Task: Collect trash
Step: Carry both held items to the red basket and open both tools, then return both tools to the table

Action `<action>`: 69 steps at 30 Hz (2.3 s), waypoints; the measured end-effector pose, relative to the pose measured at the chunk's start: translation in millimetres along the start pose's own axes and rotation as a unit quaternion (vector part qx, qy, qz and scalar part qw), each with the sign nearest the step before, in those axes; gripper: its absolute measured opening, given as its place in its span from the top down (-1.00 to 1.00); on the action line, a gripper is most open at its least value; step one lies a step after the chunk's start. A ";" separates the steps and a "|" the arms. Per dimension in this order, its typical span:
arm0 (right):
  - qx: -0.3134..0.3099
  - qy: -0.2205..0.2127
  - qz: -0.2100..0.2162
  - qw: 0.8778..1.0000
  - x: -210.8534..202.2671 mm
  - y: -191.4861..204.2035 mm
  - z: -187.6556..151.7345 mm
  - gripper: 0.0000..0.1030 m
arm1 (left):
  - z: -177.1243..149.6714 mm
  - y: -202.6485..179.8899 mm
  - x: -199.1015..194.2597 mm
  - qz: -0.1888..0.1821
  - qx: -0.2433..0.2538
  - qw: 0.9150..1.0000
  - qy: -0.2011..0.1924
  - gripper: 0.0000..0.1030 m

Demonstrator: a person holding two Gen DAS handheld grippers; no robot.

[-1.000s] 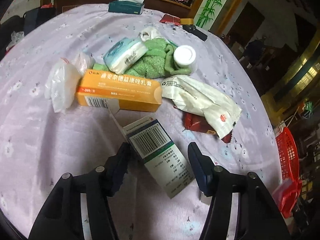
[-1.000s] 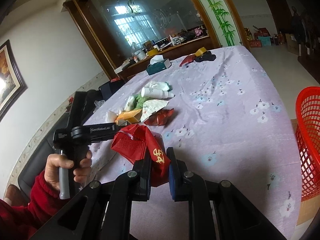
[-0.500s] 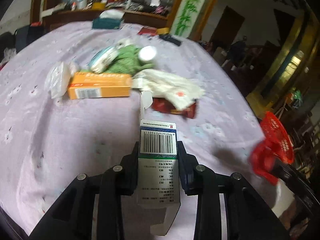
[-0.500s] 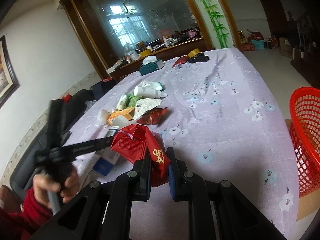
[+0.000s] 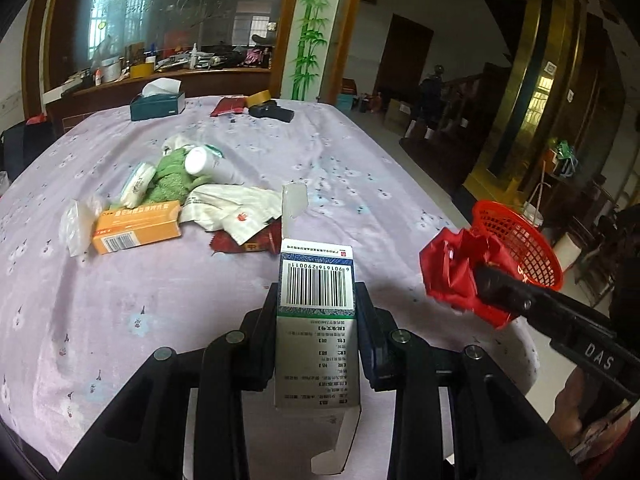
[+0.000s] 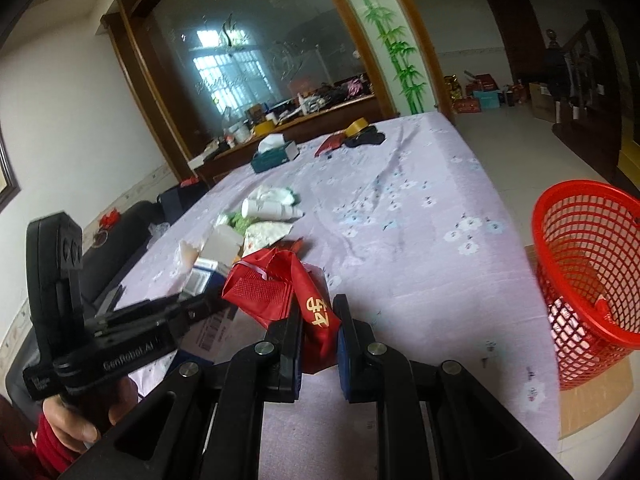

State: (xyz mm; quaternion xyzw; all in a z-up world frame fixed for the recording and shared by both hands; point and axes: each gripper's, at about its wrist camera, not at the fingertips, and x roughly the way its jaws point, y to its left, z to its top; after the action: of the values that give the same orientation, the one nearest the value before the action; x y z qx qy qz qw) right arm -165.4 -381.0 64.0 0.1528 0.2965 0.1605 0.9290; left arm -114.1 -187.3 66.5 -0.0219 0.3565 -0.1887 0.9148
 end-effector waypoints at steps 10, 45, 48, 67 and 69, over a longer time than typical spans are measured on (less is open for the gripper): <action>0.026 -0.064 -0.064 0.996 -60.7 -42.0 14.3 0.71 | 20.1 -43.9 -2.0 -0.037 0.043 0.998 -0.004 0.37; 0.150 -0.115 -0.180 0.965 -142.8 -167.5 40.2 -0.08 | 66.5 -138.1 52.9 -0.136 0.043 0.990 0.019 -0.30; 0.130 -0.100 -0.158 0.974 -126.9 -144.1 44.3 -0.10 | 54.1 -109.4 34.3 -0.113 0.035 0.993 0.012 -0.30; 0.003 0.011 -0.050 0.999 -15.0 -7.1 29.5 -0.20 | 25.8 148.3 -37.9 0.071 -0.162 0.984 -0.004 -0.31; -0.005 0.019 -0.045 0.999 -10.0 -0.9 26.7 -0.20 | 38.0 179.3 -30.9 0.092 -0.179 0.979 -0.003 -0.31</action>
State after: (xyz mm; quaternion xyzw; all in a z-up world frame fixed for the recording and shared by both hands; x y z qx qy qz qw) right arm -156.9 -390.7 89.4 0.1316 0.3195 0.1230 0.9303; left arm -50.7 -13.4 83.3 -0.1532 0.3822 -0.0366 0.9105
